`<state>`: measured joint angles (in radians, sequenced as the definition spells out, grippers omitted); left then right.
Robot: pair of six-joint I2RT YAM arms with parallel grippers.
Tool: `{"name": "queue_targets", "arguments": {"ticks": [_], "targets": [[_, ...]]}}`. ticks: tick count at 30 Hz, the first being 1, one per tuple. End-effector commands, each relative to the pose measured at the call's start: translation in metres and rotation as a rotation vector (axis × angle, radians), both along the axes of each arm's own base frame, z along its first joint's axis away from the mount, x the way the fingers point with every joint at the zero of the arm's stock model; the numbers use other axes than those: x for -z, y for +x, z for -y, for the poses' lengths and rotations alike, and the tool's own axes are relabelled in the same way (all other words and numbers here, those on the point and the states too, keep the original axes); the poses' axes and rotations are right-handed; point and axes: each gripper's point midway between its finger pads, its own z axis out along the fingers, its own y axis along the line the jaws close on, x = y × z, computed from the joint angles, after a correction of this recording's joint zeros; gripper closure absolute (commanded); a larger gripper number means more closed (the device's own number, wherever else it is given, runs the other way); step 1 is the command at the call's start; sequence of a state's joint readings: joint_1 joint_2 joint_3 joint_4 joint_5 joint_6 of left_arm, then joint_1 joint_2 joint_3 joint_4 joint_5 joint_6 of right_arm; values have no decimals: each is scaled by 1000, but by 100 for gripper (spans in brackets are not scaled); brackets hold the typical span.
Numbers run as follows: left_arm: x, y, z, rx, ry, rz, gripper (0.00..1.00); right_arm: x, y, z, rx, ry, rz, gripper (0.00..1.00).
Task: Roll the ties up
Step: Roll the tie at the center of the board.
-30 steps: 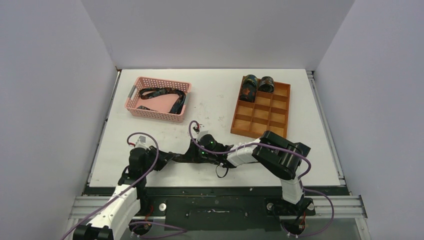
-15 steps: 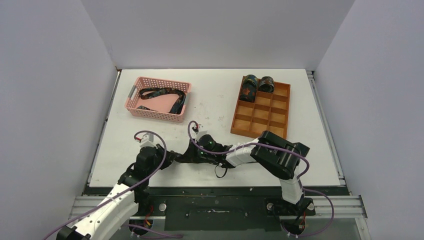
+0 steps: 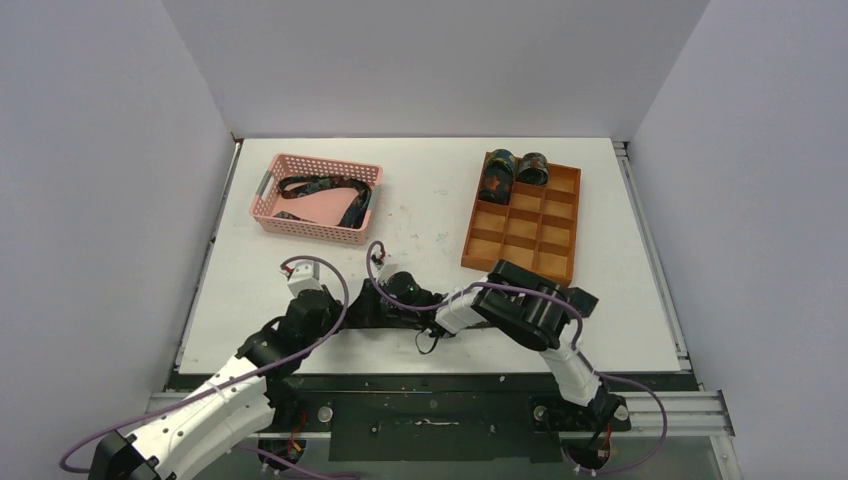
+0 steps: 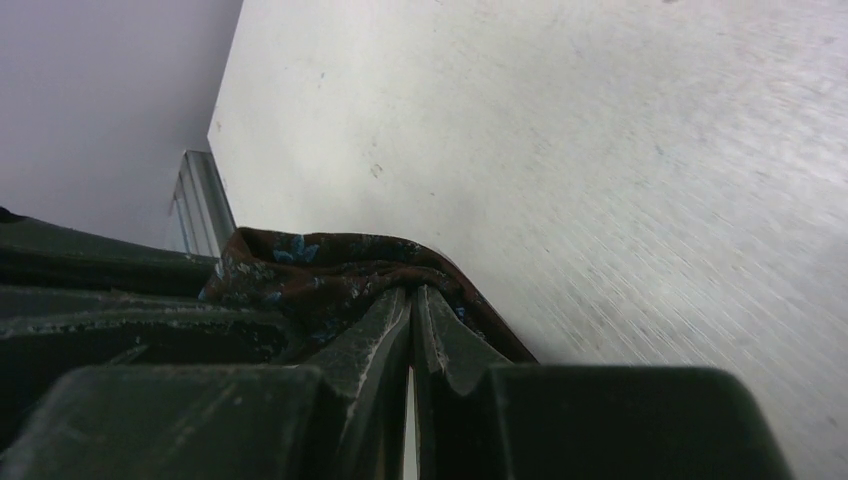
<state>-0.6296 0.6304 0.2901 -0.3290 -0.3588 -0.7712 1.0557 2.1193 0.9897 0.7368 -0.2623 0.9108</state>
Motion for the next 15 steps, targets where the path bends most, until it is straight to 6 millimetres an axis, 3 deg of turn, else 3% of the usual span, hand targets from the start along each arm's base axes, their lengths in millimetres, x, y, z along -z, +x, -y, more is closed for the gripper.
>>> {"name": "queue_targets", "arguments": {"ticks": [1,10,12,15], "targets": [[-34,14,13,23,19,98,100,48,-19,0,-47,-92,-85,95],[-36,10,30,63,129,118,100,36,-14,0,-55,-85,-35,95],[-36,10,30,60,164,111,100,30,-8,7,-22,-61,-48,95],[-34,8,26,55,208,101,100,13,5,22,28,-49,-23,85]]}}
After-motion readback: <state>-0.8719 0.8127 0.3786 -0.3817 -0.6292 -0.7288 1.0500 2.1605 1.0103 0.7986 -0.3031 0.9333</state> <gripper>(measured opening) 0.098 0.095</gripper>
